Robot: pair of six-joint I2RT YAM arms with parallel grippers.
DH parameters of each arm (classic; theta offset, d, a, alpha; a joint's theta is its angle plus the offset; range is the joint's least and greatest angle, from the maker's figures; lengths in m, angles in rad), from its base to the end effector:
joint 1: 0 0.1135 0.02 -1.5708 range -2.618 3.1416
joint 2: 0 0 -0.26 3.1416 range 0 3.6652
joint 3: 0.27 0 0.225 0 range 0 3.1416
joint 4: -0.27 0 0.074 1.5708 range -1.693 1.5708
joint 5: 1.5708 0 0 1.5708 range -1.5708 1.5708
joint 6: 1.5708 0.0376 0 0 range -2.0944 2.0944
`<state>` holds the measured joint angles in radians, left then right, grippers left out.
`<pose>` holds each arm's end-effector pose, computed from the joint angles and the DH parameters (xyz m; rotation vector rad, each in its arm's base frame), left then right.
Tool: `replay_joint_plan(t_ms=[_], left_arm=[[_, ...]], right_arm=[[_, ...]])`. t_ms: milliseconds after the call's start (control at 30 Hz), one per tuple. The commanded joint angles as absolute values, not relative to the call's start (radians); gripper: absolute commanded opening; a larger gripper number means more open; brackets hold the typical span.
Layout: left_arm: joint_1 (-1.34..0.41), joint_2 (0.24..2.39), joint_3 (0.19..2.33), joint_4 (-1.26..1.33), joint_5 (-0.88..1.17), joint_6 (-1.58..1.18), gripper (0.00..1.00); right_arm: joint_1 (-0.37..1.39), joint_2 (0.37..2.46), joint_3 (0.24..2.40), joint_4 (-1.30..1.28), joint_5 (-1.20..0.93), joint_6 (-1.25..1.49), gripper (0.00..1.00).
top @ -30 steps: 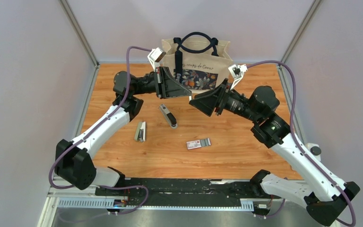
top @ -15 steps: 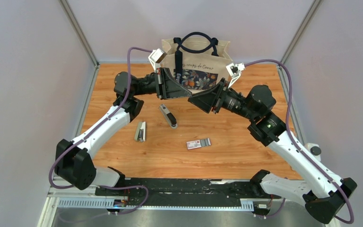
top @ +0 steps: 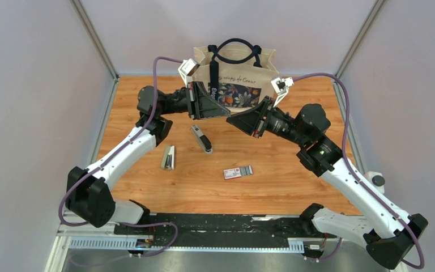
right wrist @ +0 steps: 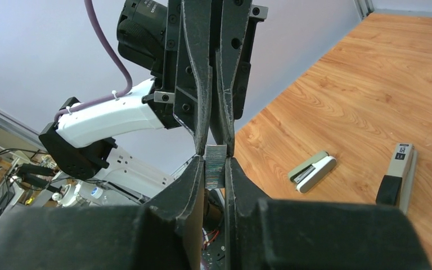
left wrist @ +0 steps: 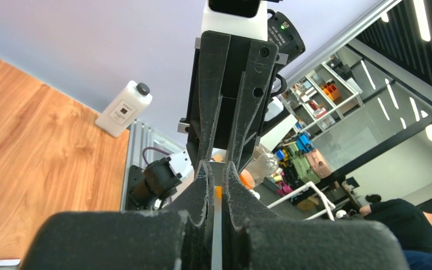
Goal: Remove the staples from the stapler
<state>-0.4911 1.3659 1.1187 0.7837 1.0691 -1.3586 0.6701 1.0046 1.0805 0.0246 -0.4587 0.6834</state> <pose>0.2236 -0.1570 0.4203 0.6075 1.5585 -2.0400 0.1459 0.1369 0.4200 -0.4030 1.6049 1.4013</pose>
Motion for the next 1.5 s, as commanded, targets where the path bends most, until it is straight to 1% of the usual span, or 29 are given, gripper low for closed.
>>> replay_joint_plan(t_ms=[0,33,100,133,200,233,267,300,333,400,500,533,567,600,633,667,733,767,833,933,1100,1200,1467], left_arm=[[-0.495,1.325,1.126,0.787,1.086,-1.304,0.08],[-0.495,1.319,1.130,0.725,1.091,-1.280,0.16],[-0.495,1.295,1.143,0.629,1.088,-1.172,0.23],[-0.495,1.289,1.149,0.530,1.086,-1.134,0.33],[-0.494,1.279,1.176,0.427,1.088,-1.031,0.47],[-0.494,1.279,1.190,0.293,1.088,-0.991,0.62],[-0.492,1.279,1.206,0.222,1.088,-0.903,0.69],[-0.489,1.278,1.236,0.151,1.080,-0.852,0.72],[-0.486,1.278,1.253,0.014,1.065,-0.803,0.76],[-0.477,1.281,1.293,-0.084,1.060,-0.692,0.77],[-0.466,1.304,1.366,-0.318,1.028,-0.545,0.77],[-0.463,1.313,1.387,-0.448,1.010,-0.501,0.78],[-0.462,1.333,1.405,-0.518,0.994,-0.404,0.78],[-0.460,1.342,1.445,-0.590,0.970,-0.350,0.78],[-0.460,1.353,1.465,-0.735,0.921,-0.295,0.79],[-0.460,1.373,1.498,-0.802,0.885,-0.190,0.79],[-0.460,1.388,1.520,-0.949,0.803,-0.094,0.79],[-0.460,1.408,1.528,-0.992,0.776,-0.013,0.80],[-0.460,1.428,1.543,-1.084,0.724,0.056,0.80],[-0.460,1.436,1.514,-1.115,0.697,0.132,0.80],[-0.460,1.391,1.433,-1.062,0.681,0.135,0.81],[-0.460,1.390,1.419,-1.060,0.680,0.140,0.77],[-0.460,1.400,1.370,-1.037,0.687,0.146,0.74]], right_arm=[[0.666,0.977,1.080,-0.040,-0.410,0.631,0.11],[0.666,0.974,1.083,-0.082,-0.399,0.620,0.08],[0.664,0.966,1.085,-0.130,-0.365,0.580,0.06],[0.667,0.963,1.086,-0.181,-0.353,0.566,0.04],[0.664,0.965,1.083,-0.234,-0.322,0.525,0.04],[0.666,0.966,1.080,-0.283,-0.313,0.514,0.03],[0.666,0.968,1.074,-0.307,-0.290,0.503,0.02],[0.664,0.971,1.057,-0.348,-0.275,0.482,0.01],[0.666,0.971,1.043,-0.363,-0.264,0.474,0.00],[0.664,0.982,1.017,-0.383,-0.233,0.460,0.00],[0.664,1.022,0.970,-0.422,-0.203,0.437,0.00],[0.666,1.050,0.959,-0.442,-0.193,0.427,0.00],[0.667,1.066,0.941,-0.452,-0.169,0.423,0.00],[0.670,1.083,0.933,-0.472,-0.154,0.419,0.00],[0.675,1.122,0.924,-0.482,-0.140,0.414,0.00],[0.678,1.146,0.914,-0.492,-0.108,0.405,0.00],[0.709,1.224,0.913,-0.532,-0.066,0.400,0.00],[0.722,1.248,0.913,-0.541,-0.022,0.400,0.00],[0.765,1.317,0.910,-0.549,0.044,0.406,0.00],[0.802,1.377,0.897,-0.538,0.122,0.419,0.00],[0.821,1.423,0.867,-0.485,0.153,0.428,0.00],[0.827,1.451,0.848,-0.460,0.163,0.433,0.00],[0.831,1.494,0.845,-0.439,0.163,0.428,0.00]])
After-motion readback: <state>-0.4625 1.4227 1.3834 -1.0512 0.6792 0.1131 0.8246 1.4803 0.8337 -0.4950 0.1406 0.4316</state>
